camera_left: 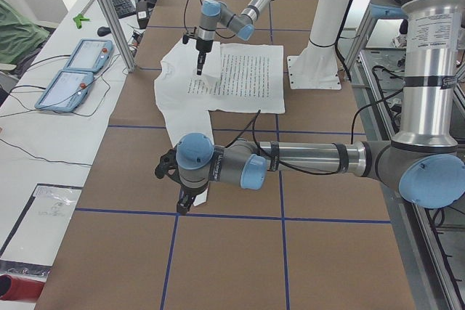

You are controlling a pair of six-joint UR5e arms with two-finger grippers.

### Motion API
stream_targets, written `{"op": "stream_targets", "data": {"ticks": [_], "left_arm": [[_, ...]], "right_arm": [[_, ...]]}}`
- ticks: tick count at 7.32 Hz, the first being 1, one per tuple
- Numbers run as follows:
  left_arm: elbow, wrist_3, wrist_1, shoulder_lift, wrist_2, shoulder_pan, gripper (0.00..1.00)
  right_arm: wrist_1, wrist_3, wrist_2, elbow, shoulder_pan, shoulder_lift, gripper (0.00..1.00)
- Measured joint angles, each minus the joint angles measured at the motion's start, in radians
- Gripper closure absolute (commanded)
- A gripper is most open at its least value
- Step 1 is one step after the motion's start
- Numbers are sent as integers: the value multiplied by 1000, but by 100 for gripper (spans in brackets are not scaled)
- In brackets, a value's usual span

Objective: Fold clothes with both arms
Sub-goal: 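Grasp the sleeve with the right gripper and fold it across the shirt chest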

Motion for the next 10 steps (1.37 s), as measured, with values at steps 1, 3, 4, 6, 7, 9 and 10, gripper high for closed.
{"op": "stream_targets", "data": {"ticks": [1,3,4,6,7,9,10], "left_arm": [[3,-1,0,-4,0,0,0],[4,-2,0,-7,1,1,0],[5,-2,0,-8,1,1,0],[19,-10,0,-17,1,2,0],[35,-68,-24,-27,1,3,0],[94,-336,-230,-23,12,24,0],[133,-464,-354,-16,30,65,0]], "right_arm": [[21,3,-5,-6,-10,12,0],[32,3,-9,-11,-37,26,0],[33,1,-9,-14,-43,25,0],[28,-1,-11,-17,-40,25,0],[4,-2,-8,-8,-29,22,0],[-206,-47,39,108,22,-16,0],[-346,-72,80,193,60,-52,0]]}}
